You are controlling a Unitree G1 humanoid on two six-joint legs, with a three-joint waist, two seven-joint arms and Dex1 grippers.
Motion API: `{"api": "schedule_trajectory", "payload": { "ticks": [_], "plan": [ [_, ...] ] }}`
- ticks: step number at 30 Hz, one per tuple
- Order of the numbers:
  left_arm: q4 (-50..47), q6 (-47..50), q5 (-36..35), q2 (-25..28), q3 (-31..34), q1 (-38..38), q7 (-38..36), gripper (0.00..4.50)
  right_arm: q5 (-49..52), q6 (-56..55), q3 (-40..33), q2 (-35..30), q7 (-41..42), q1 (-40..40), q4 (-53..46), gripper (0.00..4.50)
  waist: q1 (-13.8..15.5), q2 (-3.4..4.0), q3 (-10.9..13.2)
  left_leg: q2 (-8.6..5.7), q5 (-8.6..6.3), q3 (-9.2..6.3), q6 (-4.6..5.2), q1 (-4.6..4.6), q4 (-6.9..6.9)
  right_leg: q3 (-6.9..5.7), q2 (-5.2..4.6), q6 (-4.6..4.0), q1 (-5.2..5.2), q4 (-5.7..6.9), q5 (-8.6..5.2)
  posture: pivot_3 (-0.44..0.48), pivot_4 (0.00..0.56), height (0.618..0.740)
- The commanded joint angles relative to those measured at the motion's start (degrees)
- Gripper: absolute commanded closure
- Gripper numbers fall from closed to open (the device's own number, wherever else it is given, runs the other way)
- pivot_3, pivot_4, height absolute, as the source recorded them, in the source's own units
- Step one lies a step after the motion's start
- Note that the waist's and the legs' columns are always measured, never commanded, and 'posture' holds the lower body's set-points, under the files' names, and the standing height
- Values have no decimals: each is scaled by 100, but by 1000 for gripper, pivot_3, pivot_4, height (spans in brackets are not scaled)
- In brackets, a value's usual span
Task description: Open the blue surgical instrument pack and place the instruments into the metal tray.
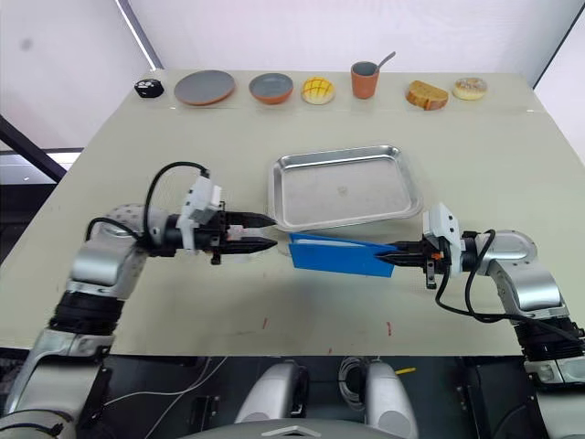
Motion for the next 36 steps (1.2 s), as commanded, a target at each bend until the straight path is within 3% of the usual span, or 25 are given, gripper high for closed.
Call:
{"api": "schedule_trajectory", "payload": {
  "ticks": [1, 6, 10, 23, 36],
  "plan": [
    [343, -596, 332, -122, -119, -253, 17, 2283, -6, -41, -48, -44, 42, -41, -120, 4500, -2, 0, 0, 0, 0, -1, 0, 0, 0, 0, 0, 0, 0, 0, 0, 0, 150, 740],
    [758, -982, 504, -342, -261, -420, -59, 2283, 4, -11, -54, -56, 14, -17, -201, 4500, -4, 0, 0, 0, 0, -1, 0, 0, 1, 0, 0, 0, 0, 1, 0, 0, 150, 740],
    [593, -791, 241, -435, -229, -360, -275, 2283, -14, -7, -52, -61, -12, -18, -210, 4500, -4, 0, 0, 0, 0, -1, 0, 0, 1, 0, 0, 0, 0, 2, 0, 0, 150, 740],
    [230, -190, -149, -60, 176, -211, -348, 2283, -76, -3, -15, -27, -23, -110, -124, 4500, -10, 0, 0, 2, 0, -3, 0, 0, 4, -1, 0, 0, 0, 5, 0, 0, 150, 740],
    [286, -596, 369, -489, -326, -365, -139, 2283, -107, 34, 4, 14, -23, -222, -132, 4500, -5, 0, 0, 1, 0, -3, 0, 0, 5, -1, 1, 0, 0, 6, 0, 0, 150, 740]
  ]
}}
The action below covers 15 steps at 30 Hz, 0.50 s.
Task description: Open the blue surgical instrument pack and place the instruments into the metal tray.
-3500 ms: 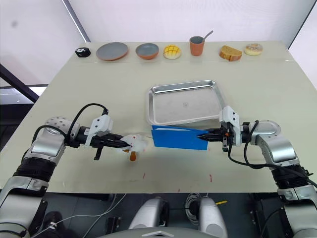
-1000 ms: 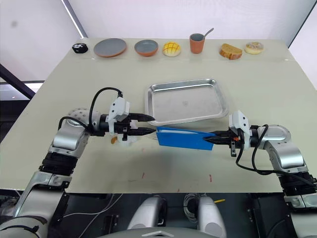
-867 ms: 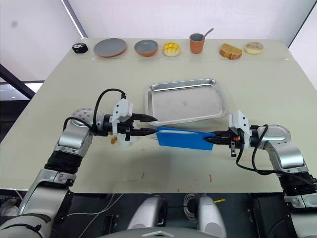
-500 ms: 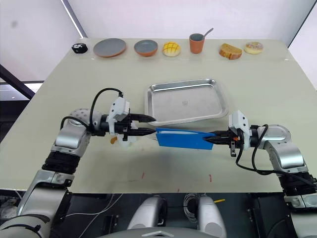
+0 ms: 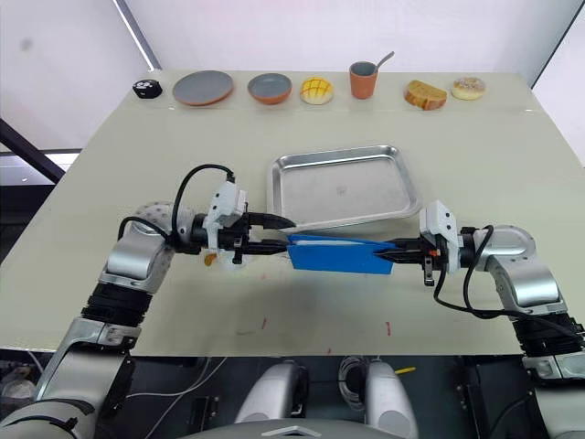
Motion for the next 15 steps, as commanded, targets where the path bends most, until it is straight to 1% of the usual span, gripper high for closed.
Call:
{"api": "schedule_trajectory", "payload": {
  "ticks": [1, 6, 7, 8, 9, 11, 12, 15],
  "plan": [
    [54, -246, 108, -45, -66, -141, -32, 2283, 41, 25, -33, 7, -10, -81, -127, 4500, -1, 0, 0, 0, 0, 0, 0, 0, 0, 0, 0, 0, 0, 0, 0, 0, 150, 740],
    [160, -344, 120, -112, -118, -184, -51, 2283, 33, 31, -45, 8, -12, -69, -134, 4500, -3, 0, 0, 0, 0, 0, 0, 0, 0, 0, 0, 0, 0, 1, 0, 0, 150, 740],
    [164, -381, 150, -107, -152, -174, -80, 2673, 33, 33, -46, 11, -12, -72, -131, 4500, -5, 0, 0, 0, 0, 0, 0, 0, 1, 1, 0, 0, 0, 1, 0, 0, 150, 740],
    [163, -407, 169, -108, -175, -163, -96, 2823, 33, 32, -48, 12, -9, -76, -124, 4500, -5, 0, 0, 0, 0, 1, 0, 0, 1, 1, 0, 0, 0, 1, 0, 0, 150, 740],
    [136, -398, 166, -112, -195, -139, -112, 3080, 33, 32, -47, 15, -9, -80, -120, 4500, -3, 0, 0, 0, 0, 1, 0, 0, 1, 1, 0, 0, 0, 1, 0, 0, 150, 740],
    [67, -350, 145, -130, -215, -104, -115, 3975, 37, 31, -48, 17, -2, -87, -110, 4500, -3, 0, 0, 0, 0, 0, 0, 0, 1, 1, 0, 0, 0, 1, 0, 0, 150, 740],
    [31, -327, 138, -137, -222, -90, -111, 4302, 40, 34, -48, 17, 0, -89, -111, 4500, -3, 0, 0, 0, 0, 0, 0, 0, 1, 1, 0, 0, 0, 1, 0, 0, 150, 740],
    [-261, -93, 13, -110, -211, 23, -115, 4407, 126, 155, -73, -32, 32, -57, -255, 4500, -3, 0, 0, 0, 0, 0, 0, 0, 1, 1, 0, 0, 0, 1, 0, 0, 150, 740]
  ]
}}
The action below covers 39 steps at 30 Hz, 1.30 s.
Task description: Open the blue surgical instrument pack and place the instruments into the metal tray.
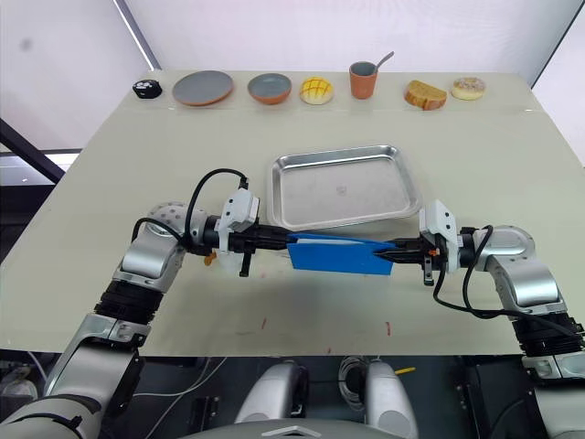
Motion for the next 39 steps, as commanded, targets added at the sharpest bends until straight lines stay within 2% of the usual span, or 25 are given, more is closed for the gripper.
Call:
{"api": "schedule_trajectory", "payload": {
  "ticks": [1, 11, 17, 20, 27, 39],
  "plan": [
    [-497, 176, -168, 35, 5, 109, -30, 4407, 169, 125, -98, -80, 43, -30, -342, 4500, 1, 0, 0, 0, 0, 0, 0, 0, 0, 0, 0, 0, 0, 0, 0, 0, 150, 740],
    [-1795, 828, -343, 294, 93, 926, 320, 4407, 217, 165, -234, -255, -174, 598, -1011, 4500, 5, 0, 0, 9, 0, -2, 0, -2, 0, 0, -2, 0, 0, -2, 0, 0, 150, 740],
    [-1689, 645, -197, 201, -54, 1104, 465, 4407, 83, 13, -132, -298, -196, 845, -1031, 4500, 11, 0, 0, 6, 0, -1, 0, 2, 1, 1, -1, 0, 2, 0, 0, 0, 150, 740],
    [-1792, 870, -448, 133, 39, 1080, 484, 4407, 355, 303, -286, -302, -293, 754, -1182, 4500, 19, 0, 0, 6, 0, -1, 0, 2, 1, 0, -2, 0, 4, -2, 0, 0, 150, 740],
    [-1697, 684, -376, 272, 55, 1199, 398, 4407, 362, 324, -323, -433, -174, 850, -1122, 4500, 11, 0, 0, 5, 0, -2, 0, 1, 1, 0, -1, 0, 4, -3, 0, 0, 150, 740],
    [-2127, 1105, -691, 297, 93, 1280, 470, 4407, 558, 532, -430, -441, -267, 1006, -1361, 4500, 10, 0, 0, 6, 0, -2, 0, 1, 1, -1, -1, 0, 4, -3, 0, 0, 150, 740]
  ]
}}
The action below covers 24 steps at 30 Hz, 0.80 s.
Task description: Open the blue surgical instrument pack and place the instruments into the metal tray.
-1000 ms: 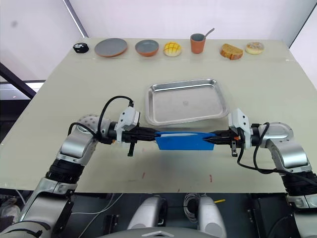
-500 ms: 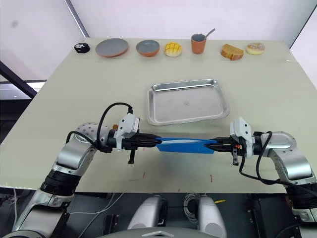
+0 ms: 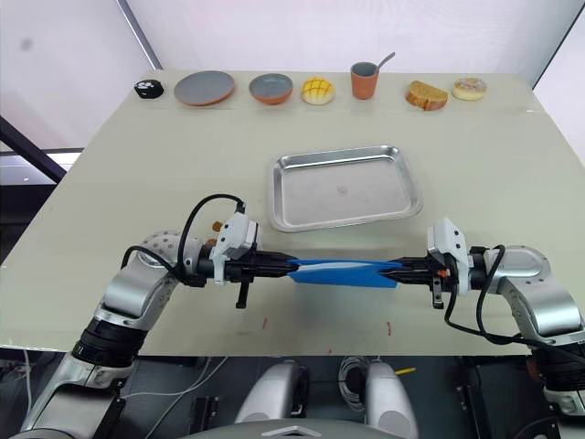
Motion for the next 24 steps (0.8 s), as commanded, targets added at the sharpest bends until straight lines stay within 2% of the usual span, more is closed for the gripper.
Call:
{"api": "schedule_trajectory", "payload": {
  "ticks": [1, 9, 20, 24],
  "plan": [
    [-308, 95, -207, 29, 13, 20, -44, 4407, 143, 22, -176, -62, -32, 12, -238, 4500, 0, 0, 0, 0, 0, 0, 0, 0, 0, 0, 0, 0, 0, 0, 0, 0, 150, 740],
    [-469, 199, -287, 112, 22, 78, -39, 4407, 342, 242, -291, -99, -125, 93, -400, 4500, 0, 0, 0, 0, 0, 0, 0, 0, 0, 0, 0, 0, 0, 0, 0, 0, 150, 740],
    [45, -302, 151, -61, -193, 98, 74, 4407, 31, 18, -116, -76, -213, 195, -215, 4500, 2, 0, 0, -1, 0, 1, 0, 1, 0, 1, 0, 0, 0, 0, 0, 0, 150, 740],
    [204, -436, 174, -57, -184, 59, 12, 4500, 65, 15, -247, -146, -231, 239, -287, 3229, 2, 0, 0, -1, 0, 1, 0, 1, 0, 0, 0, 0, 1, -1, 0, 0, 150, 740]
  ]
}}
